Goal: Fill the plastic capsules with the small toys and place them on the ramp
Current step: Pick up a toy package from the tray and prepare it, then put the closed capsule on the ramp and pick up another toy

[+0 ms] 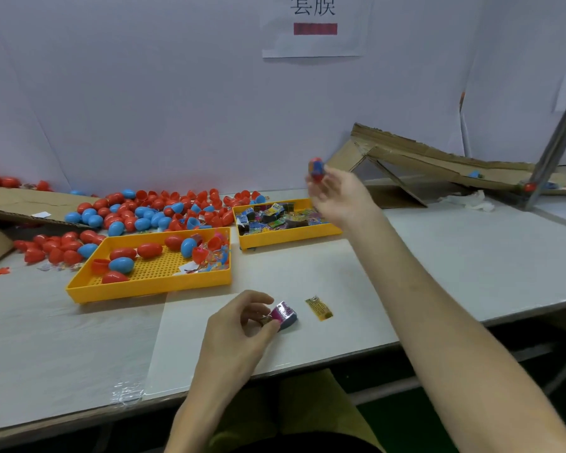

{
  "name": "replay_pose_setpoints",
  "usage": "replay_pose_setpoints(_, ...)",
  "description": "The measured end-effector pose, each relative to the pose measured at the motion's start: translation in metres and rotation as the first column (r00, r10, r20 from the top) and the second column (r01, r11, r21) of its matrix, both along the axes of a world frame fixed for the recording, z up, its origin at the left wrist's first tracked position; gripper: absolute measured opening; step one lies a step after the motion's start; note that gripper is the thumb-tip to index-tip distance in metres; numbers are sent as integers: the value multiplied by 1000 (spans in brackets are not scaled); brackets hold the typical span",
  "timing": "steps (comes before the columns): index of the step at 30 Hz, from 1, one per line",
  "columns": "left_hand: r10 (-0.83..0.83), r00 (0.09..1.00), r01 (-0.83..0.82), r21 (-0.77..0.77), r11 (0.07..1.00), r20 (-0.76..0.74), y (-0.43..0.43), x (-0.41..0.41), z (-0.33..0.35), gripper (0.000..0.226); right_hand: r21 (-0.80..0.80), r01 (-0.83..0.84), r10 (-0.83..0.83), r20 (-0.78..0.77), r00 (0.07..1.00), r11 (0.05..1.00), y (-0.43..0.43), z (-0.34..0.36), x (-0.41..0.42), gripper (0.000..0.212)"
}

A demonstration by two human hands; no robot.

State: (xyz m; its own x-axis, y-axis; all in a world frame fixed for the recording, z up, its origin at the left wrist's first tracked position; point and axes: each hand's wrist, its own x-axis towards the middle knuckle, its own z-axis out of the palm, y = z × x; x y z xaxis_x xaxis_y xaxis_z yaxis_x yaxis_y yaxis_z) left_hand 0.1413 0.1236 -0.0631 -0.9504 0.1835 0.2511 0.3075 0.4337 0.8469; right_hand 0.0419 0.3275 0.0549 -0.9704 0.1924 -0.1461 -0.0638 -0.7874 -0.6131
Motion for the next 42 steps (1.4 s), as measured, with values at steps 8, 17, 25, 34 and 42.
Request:
replay_pose_setpoints(8, -27, 1000, 27, -83, 996, -8, 1, 1, 1, 36, 164, -1, -9, 62, 998, 987, 17, -40, -3, 25)
replay_pose_setpoints(17, 2, 1000, -3, -19, 1000, -9, 3, 2, -2, 40, 936, 102, 65, -131, 989, 337, -45, -90, 82, 21)
replay_pose_setpoints(25, 54, 998, -51, 97, 994, -37, 3, 2, -4, 49, 955, 286, -54, -283, 958, 73, -72, -126, 108, 24)
replay_pose_setpoints(34, 70, 995, -67, 42, 997, -72, 3, 1, -6, 44, 972, 207, -76, -199, 977, 109, -65, -126, 106, 19)
replay_pose_setpoints(42, 65, 998, -65, -45, 997, -12, 2, 1, -3, 42, 936, 325, -57, -320, 946, 138, -60, -85, 65, 12)
